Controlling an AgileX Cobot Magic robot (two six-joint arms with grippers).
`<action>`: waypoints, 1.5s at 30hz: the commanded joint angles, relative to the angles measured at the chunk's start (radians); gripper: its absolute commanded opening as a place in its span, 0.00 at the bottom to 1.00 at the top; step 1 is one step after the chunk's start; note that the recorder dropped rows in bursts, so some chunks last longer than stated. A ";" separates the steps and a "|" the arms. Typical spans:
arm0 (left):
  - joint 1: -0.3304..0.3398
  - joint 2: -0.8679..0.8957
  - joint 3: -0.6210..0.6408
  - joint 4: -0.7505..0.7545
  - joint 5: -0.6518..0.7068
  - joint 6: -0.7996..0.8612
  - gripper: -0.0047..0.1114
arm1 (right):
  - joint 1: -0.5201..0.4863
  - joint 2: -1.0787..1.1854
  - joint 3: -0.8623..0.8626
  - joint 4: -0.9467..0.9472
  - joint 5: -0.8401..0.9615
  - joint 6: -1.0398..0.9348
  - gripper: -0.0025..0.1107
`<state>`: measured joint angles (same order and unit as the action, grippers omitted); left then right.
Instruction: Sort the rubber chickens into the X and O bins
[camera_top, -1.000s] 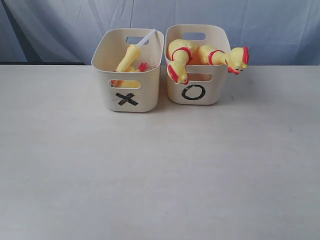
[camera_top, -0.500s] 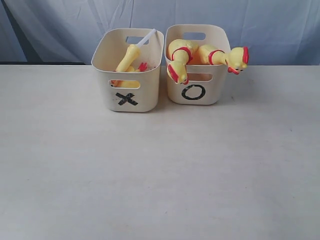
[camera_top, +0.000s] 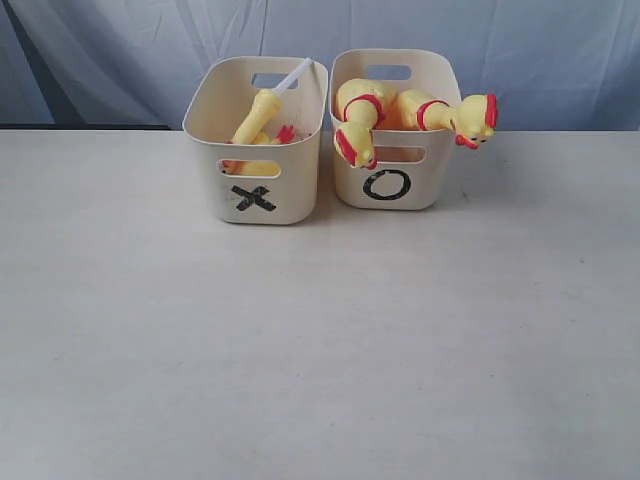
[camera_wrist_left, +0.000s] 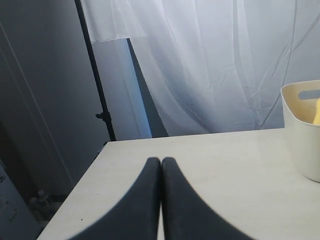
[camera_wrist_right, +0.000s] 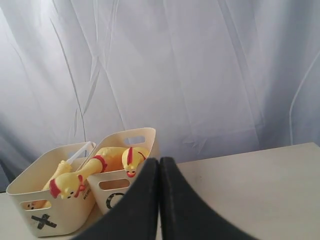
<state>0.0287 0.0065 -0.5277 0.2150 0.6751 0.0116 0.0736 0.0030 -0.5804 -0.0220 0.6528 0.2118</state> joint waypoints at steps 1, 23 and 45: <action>0.000 -0.006 0.004 0.003 -0.006 -0.003 0.04 | -0.003 -0.003 0.106 -0.021 -0.177 -0.001 0.02; 0.000 -0.006 0.454 -0.041 -0.656 -0.003 0.04 | -0.003 -0.003 0.580 -0.086 -0.483 -0.001 0.02; 0.000 -0.006 0.528 -0.022 -0.429 -0.003 0.04 | -0.003 -0.003 0.580 -0.082 -0.361 -0.001 0.02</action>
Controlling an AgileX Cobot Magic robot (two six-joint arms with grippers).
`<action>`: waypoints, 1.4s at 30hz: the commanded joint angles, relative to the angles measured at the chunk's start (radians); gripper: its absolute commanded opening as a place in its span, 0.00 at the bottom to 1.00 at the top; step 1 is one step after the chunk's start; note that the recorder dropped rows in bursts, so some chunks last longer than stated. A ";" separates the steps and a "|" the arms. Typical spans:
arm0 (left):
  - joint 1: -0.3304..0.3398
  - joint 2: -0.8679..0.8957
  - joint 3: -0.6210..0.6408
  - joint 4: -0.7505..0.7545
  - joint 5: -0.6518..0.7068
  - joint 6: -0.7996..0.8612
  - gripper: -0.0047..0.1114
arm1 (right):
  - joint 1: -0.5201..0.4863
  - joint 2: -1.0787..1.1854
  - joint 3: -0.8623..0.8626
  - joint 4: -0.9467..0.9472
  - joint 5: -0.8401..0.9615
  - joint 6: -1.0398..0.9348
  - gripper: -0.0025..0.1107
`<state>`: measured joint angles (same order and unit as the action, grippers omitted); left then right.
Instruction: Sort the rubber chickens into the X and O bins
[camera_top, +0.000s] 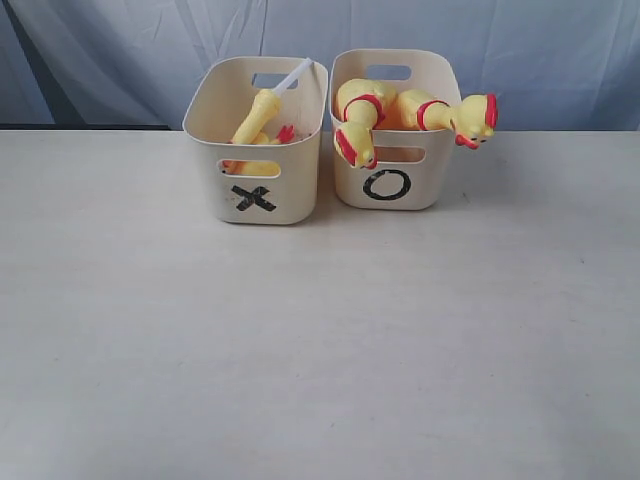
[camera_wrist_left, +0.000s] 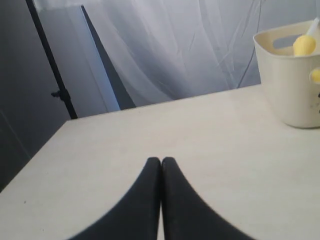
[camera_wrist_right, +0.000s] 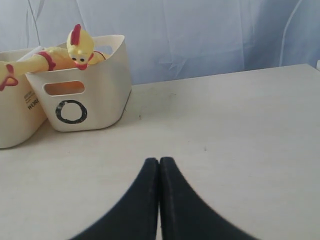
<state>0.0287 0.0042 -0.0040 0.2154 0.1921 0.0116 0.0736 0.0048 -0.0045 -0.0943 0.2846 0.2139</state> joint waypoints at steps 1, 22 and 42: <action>0.000 -0.004 0.004 -0.024 0.054 -0.003 0.04 | -0.003 -0.005 0.005 -0.010 0.007 -0.003 0.02; 0.000 -0.004 0.004 -0.013 0.035 -0.003 0.04 | -0.003 -0.005 0.005 0.005 -0.012 -0.003 0.02; 0.000 -0.004 0.004 -0.137 0.030 -0.080 0.04 | -0.003 -0.005 0.005 0.078 0.006 -0.248 0.02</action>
